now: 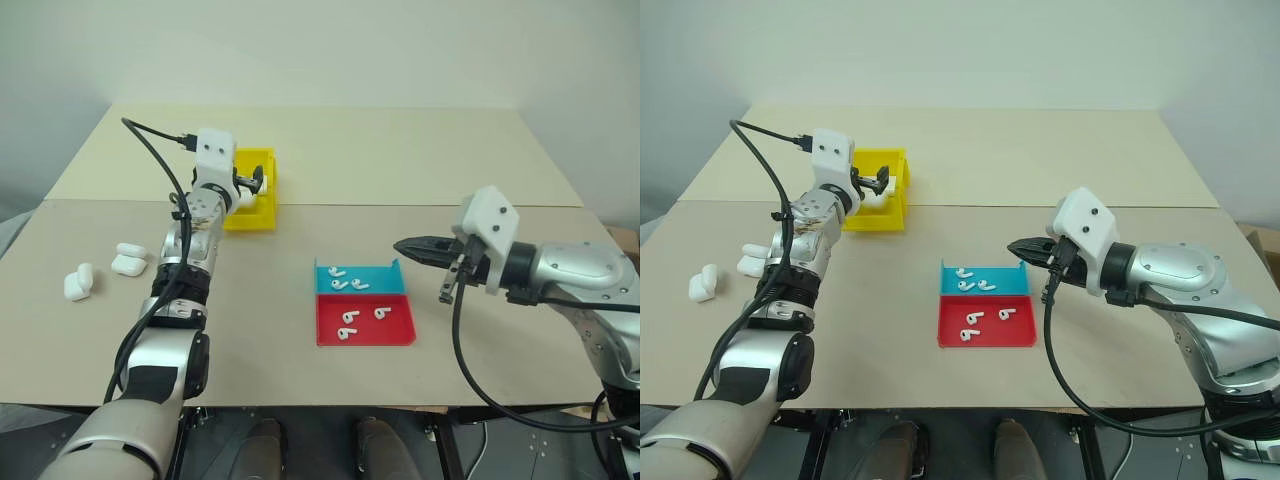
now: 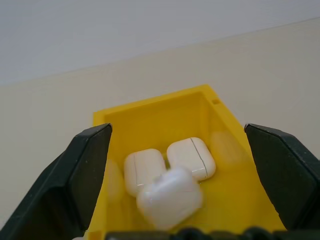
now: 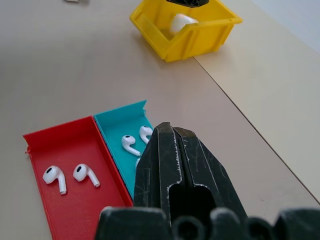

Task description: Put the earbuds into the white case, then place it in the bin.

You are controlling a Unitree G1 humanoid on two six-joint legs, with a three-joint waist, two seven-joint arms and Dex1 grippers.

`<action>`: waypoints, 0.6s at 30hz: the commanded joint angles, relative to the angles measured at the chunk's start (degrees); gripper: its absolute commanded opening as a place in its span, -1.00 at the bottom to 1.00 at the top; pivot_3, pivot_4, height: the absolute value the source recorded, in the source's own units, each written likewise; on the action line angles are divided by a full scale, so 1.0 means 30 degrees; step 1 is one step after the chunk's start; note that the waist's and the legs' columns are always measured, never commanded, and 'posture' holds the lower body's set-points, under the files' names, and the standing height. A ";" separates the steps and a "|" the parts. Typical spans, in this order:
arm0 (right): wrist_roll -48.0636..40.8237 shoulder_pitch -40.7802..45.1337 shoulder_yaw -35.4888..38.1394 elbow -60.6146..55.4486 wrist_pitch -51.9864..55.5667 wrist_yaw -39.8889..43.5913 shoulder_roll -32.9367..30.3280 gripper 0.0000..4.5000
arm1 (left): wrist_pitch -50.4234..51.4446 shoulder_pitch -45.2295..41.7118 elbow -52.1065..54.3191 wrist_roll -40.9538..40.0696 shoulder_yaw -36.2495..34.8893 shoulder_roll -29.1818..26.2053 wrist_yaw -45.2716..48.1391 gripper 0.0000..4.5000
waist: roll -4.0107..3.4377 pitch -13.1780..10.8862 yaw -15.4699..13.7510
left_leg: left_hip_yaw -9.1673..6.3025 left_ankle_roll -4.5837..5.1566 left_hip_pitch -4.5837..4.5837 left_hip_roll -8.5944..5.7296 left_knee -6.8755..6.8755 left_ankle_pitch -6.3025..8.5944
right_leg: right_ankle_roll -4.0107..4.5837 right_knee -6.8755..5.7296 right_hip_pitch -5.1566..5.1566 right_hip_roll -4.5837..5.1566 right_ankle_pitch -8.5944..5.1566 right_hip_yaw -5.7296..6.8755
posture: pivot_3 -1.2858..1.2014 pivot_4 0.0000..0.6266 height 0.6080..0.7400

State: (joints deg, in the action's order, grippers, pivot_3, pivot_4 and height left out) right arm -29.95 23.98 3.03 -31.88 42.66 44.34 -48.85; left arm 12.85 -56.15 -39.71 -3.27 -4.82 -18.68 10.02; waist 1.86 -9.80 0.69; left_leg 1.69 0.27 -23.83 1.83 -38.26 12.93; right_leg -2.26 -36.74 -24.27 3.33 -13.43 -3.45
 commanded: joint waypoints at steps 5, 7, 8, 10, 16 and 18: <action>0.0560 0.0143 0.0057 -0.0129 -0.0460 0.0185 -0.0369 -1.00 | -0.1672 0.1600 0.3737 -0.2196 -0.0597 -0.0467 0.4405 0.99 | -0.0001 0.0001 0.0011 | 0.0002 -0.0001 0.0000 0.0003 0.0000 0.0000 | 0.0001 -0.0001 0.0000 0.0002 0.0000 -0.0001 | 0.03 -0.52 1.00; 0.0830 -0.0119 0.0120 -0.0091 -0.0745 0.0630 -0.0742 -1.00 | -0.1239 0.2874 0.5738 -0.3906 -0.0801 -0.0980 0.7375 0.99 | -0.0003 0.0001 0.0050 | 0.0006 -0.0001 0.0000 0.0006 0.0001 0.0000 | 0.0003 -0.0002 -0.0004 0.0001 0.0001 -0.0003 | 0.03 -0.52 1.00; 0.0964 -0.0280 0.0185 -0.0057 -0.0910 0.0917 -0.1020 -1.00 | -0.0905 0.3602 0.6890 -0.4631 -0.0801 -0.1332 0.8645 0.99 | -0.0004 0.0002 0.0091 | 0.0006 -0.0002 0.0000 0.0009 0.0001 0.0000 | 0.0003 -0.0006 -0.0006 0.0001 0.0001 -0.0003 | 0.03 -0.52 1.00; 0.1098 -0.0627 0.0416 0.0095 -0.1304 0.1571 -0.1629 -1.00 | -0.0155 0.4994 0.9080 -0.5614 -0.0710 -0.2148 1.0366 0.99 | -0.0004 0.0002 0.0097 | 0.0008 -0.0002 0.0007 0.0015 0.0001 0.0000 | 0.0005 -0.0009 -0.0006 -0.0001 0.0000 -0.0005 | 0.03 -0.52 1.00; 0.0955 -0.2546 0.2662 0.0743 -0.3820 0.4999 -0.3849 -1.00 | 0.2990 0.9626 1.5837 -0.8953 -0.1062 -0.6298 1.5356 0.99 | -0.0010 0.0005 0.0054 | 0.0013 -0.0002 0.0029 0.0023 -0.0002 0.0000 | 0.0006 -0.0012 0.0011 -0.0001 -0.0002 -0.0008 | 0.03 -0.52 1.00; 0.0938 -0.3343 0.3757 0.1079 -0.5254 0.6370 -0.4323 -1.00 | 0.3441 1.1276 1.7593 -0.9766 -0.1494 -0.8066 1.7100 0.99 | -0.0012 0.0006 0.0056 | 0.0014 -0.0002 0.0031 0.0030 -0.0005 0.0000 | 0.0005 -0.0006 0.0016 -0.0002 -0.0003 -0.0007 | 0.03 -0.52 1.00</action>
State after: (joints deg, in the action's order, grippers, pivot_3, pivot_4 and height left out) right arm -26.63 14.56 9.82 -28.73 31.42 60.14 -60.67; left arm 22.02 -23.65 7.82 -29.72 -6.94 -40.18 57.04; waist 1.82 -9.78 0.86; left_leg 1.75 0.27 -23.68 1.92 -38.27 12.93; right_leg -2.25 -36.76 -24.19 3.33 -13.45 -3.47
